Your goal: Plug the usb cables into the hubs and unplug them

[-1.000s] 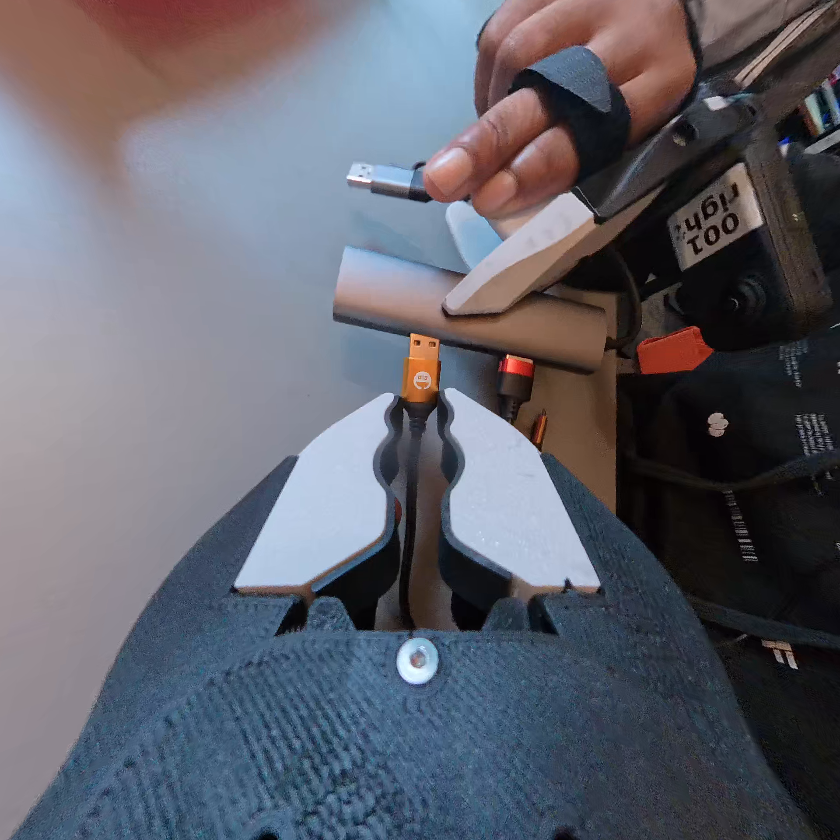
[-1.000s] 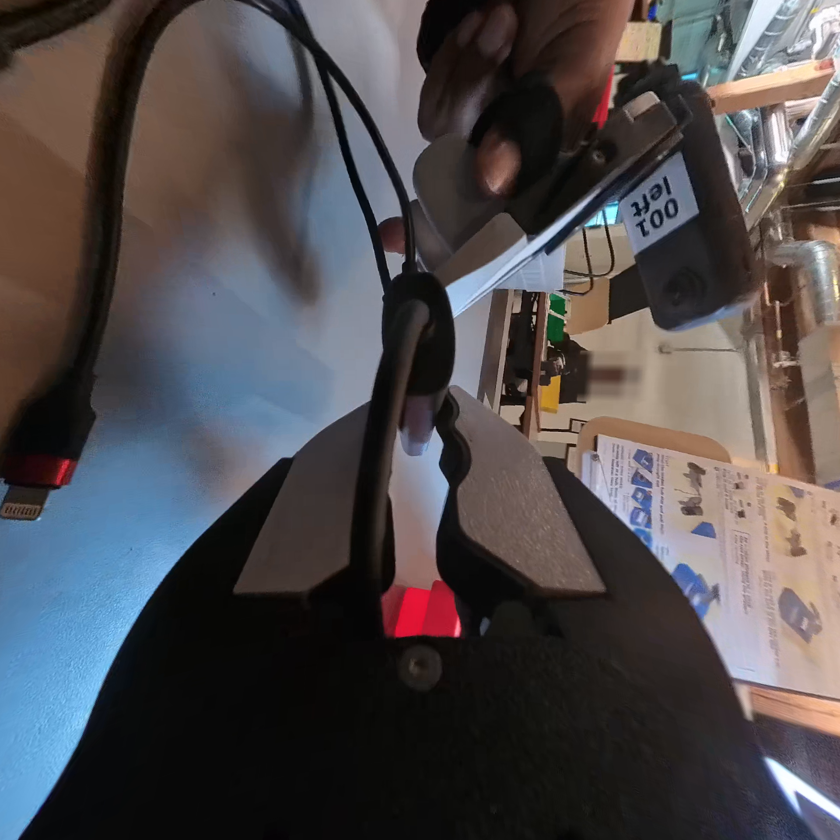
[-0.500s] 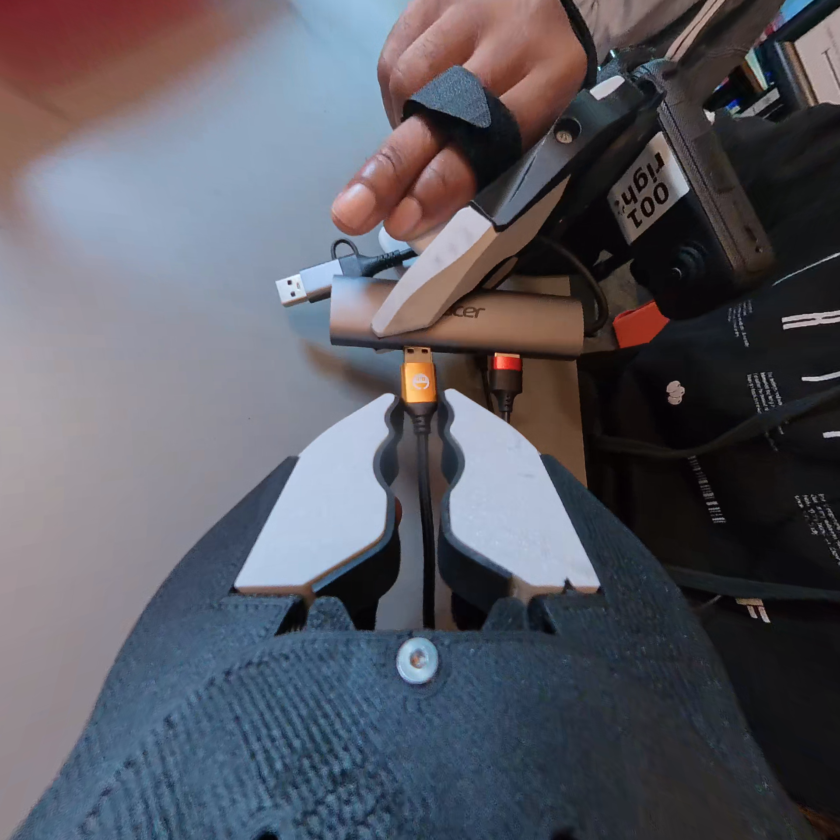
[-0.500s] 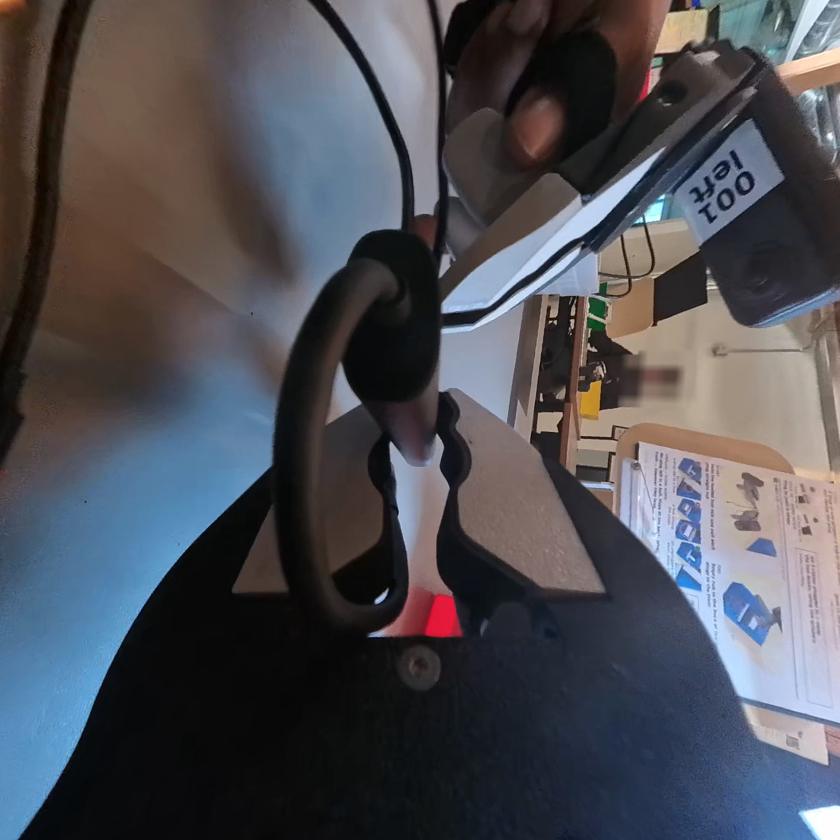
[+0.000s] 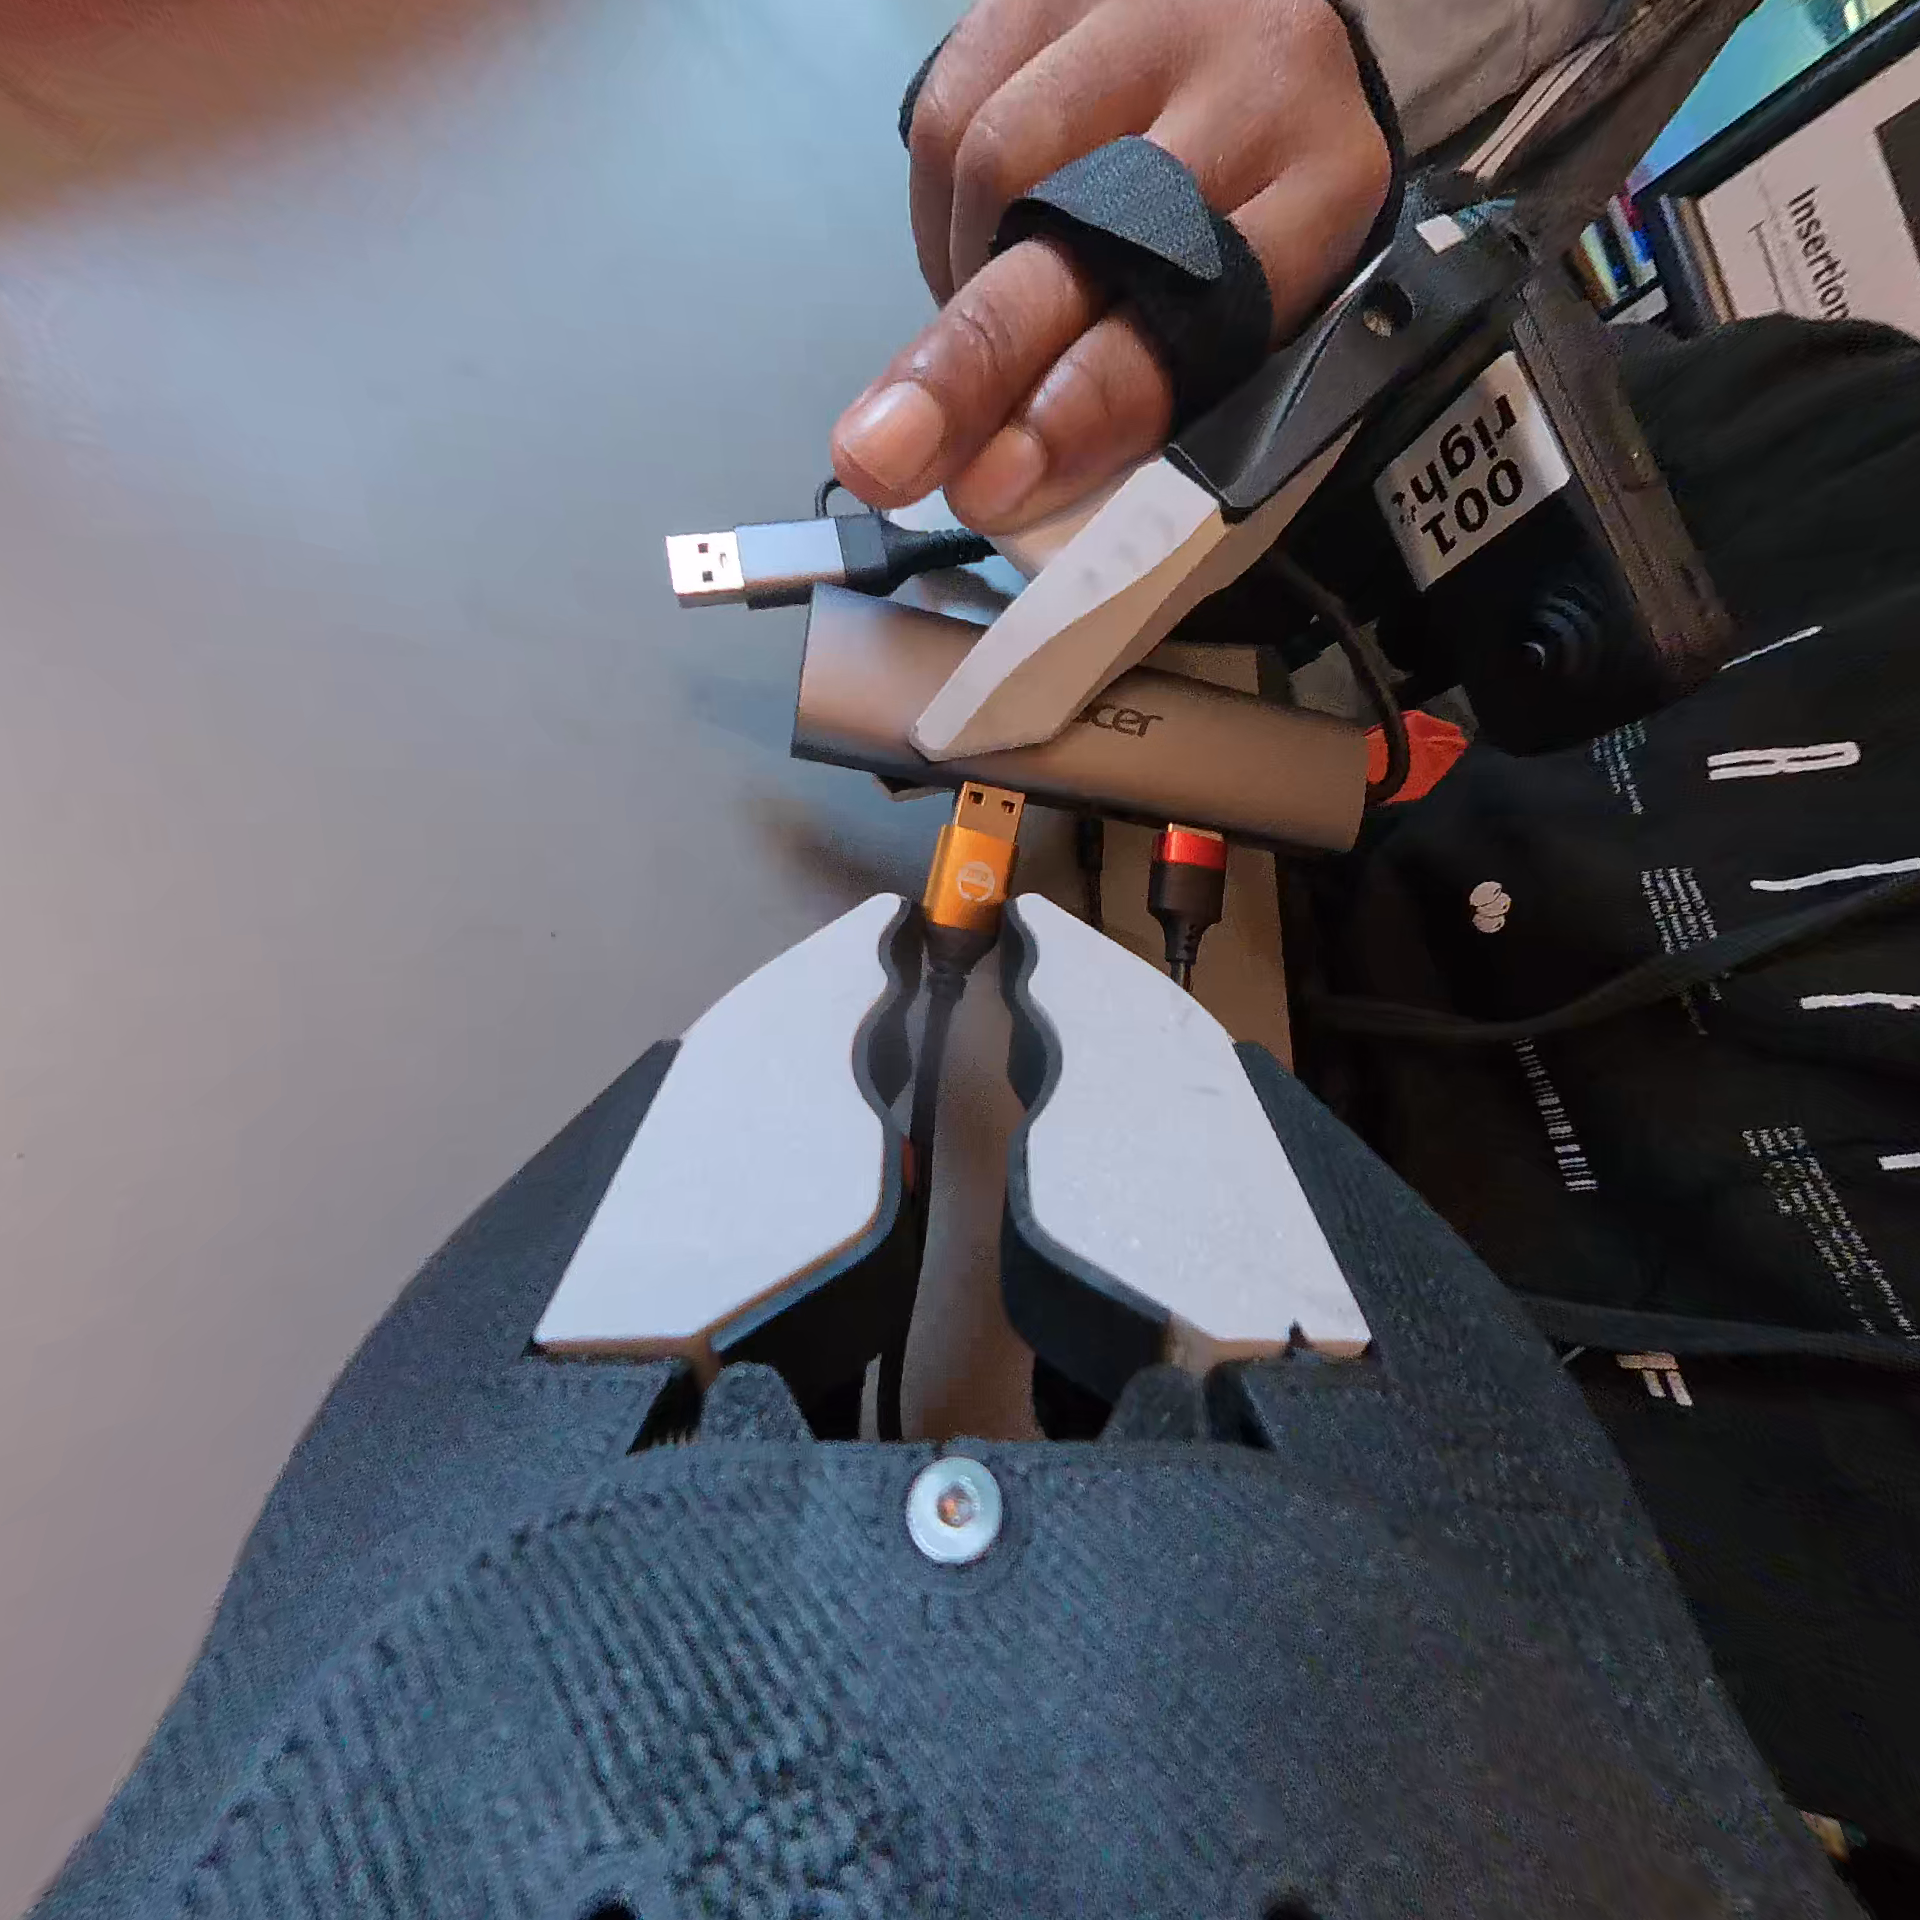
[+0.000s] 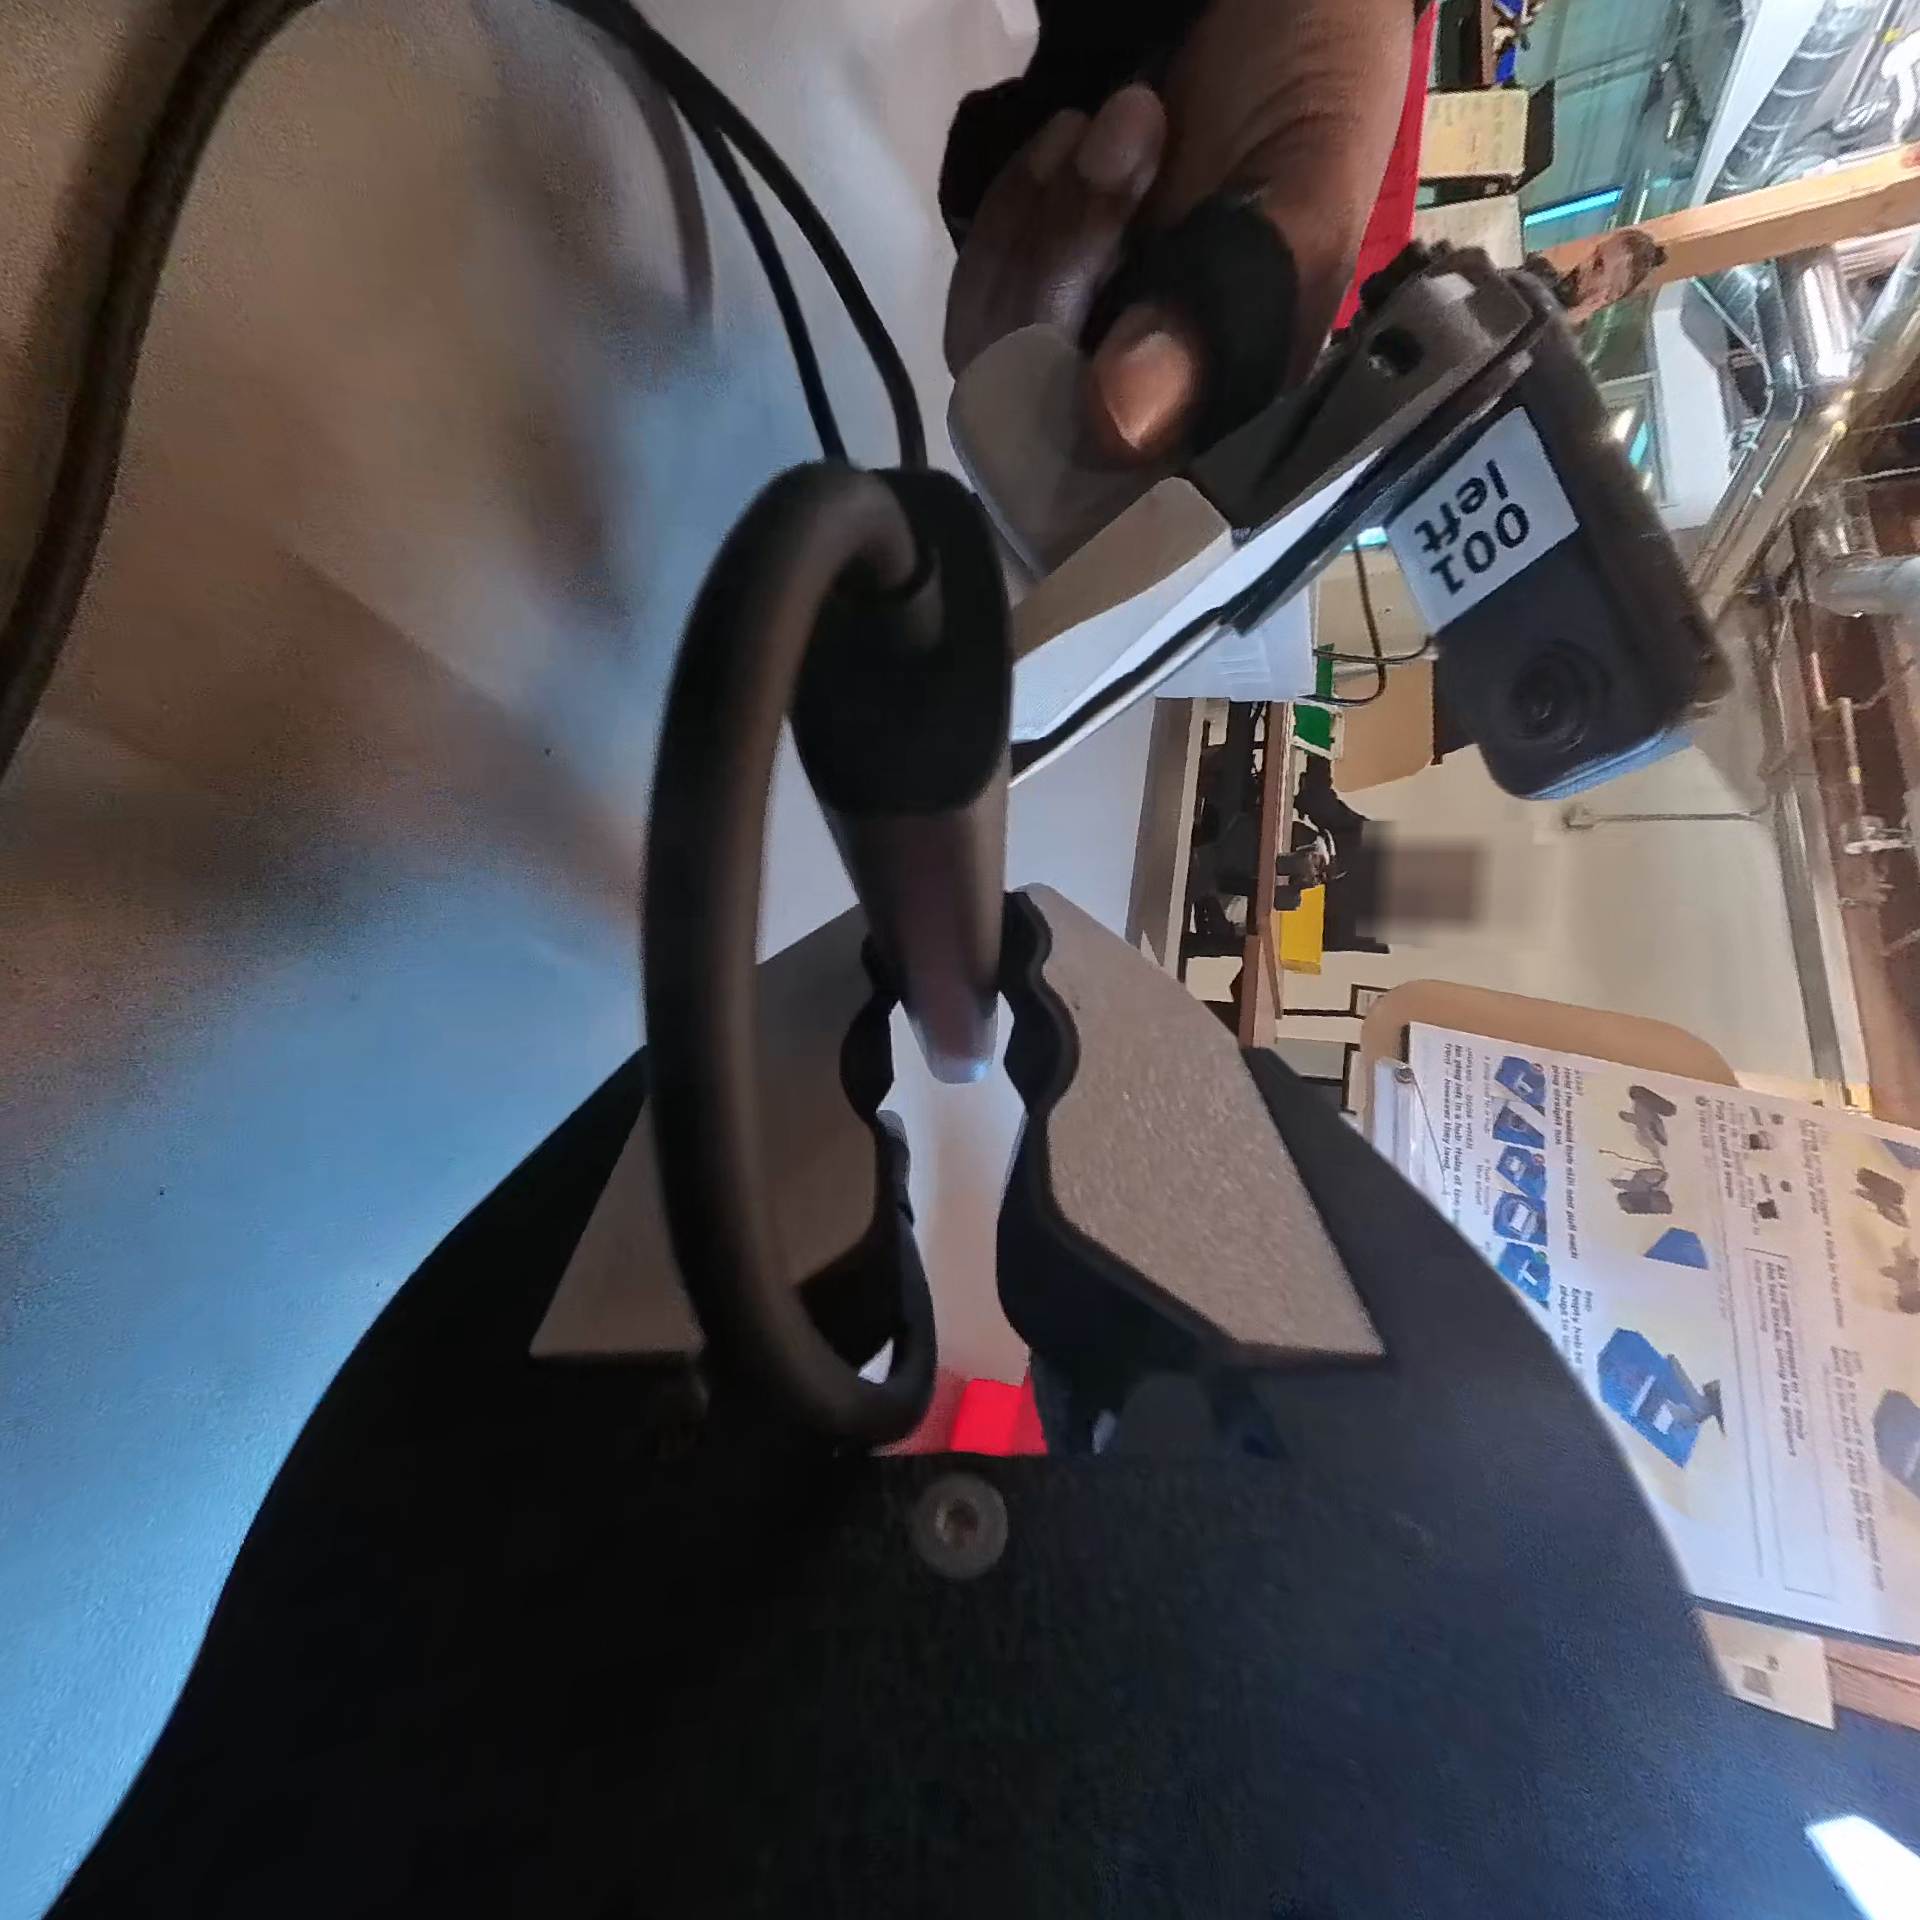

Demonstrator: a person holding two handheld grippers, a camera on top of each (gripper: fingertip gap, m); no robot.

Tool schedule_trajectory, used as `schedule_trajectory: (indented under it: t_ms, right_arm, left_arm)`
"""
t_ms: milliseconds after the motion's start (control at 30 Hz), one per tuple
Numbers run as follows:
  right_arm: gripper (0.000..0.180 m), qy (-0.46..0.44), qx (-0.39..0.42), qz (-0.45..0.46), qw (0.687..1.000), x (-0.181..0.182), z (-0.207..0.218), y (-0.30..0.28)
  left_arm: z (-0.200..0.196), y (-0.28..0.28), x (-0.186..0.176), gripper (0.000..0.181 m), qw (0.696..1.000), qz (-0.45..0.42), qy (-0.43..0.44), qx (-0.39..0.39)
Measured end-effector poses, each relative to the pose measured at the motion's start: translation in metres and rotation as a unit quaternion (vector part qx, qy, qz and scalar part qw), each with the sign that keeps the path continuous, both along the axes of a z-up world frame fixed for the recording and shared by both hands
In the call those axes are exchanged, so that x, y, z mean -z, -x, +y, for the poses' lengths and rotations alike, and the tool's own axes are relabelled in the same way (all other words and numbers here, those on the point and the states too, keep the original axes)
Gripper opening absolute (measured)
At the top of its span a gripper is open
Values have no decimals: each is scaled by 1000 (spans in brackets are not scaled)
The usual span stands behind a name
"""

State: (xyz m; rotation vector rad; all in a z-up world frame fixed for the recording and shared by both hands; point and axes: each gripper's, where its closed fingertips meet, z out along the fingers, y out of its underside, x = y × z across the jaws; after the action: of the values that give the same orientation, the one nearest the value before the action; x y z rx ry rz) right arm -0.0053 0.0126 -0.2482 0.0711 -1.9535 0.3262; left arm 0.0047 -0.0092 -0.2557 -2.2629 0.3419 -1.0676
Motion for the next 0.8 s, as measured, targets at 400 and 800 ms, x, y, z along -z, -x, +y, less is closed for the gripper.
schedule_trajectory:
  t_ms: [400, 800]
  right_arm:
    - [18, 51, -41, -10, 998, -9, -17, -7]
    - [16, 110, -33, -1, 993, -11, -22, -3]
  left_arm:
    - [-3, -9, -21, 14, 998, -16, -44, 32]
    - [3, -10, -19, 15, 999, -31, -44, 9]
